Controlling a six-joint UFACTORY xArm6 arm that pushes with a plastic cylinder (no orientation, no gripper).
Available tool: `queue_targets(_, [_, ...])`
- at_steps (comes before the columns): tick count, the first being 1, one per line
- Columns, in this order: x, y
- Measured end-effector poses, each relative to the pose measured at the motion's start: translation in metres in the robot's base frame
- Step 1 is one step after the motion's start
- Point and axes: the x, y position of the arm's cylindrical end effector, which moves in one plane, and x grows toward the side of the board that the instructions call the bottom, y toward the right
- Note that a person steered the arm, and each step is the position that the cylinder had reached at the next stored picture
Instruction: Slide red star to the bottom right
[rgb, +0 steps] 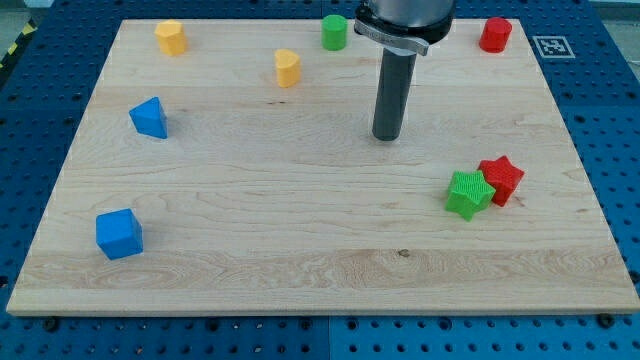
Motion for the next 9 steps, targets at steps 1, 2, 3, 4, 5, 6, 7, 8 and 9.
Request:
queue_targets(1, [0.0,0.016])
queue_targets(2, [0.003,0.039])
queue_targets(3, [0.023,0.059])
queue_targets(4, [0.044,0.087])
queue_targets(5, [0.057,0.111])
queue_targets(6, [0.068,0.116])
queue_targets(7, [0.088,0.116])
queue_targets(8, [0.114,0.116])
queue_targets(9, [0.127,0.116])
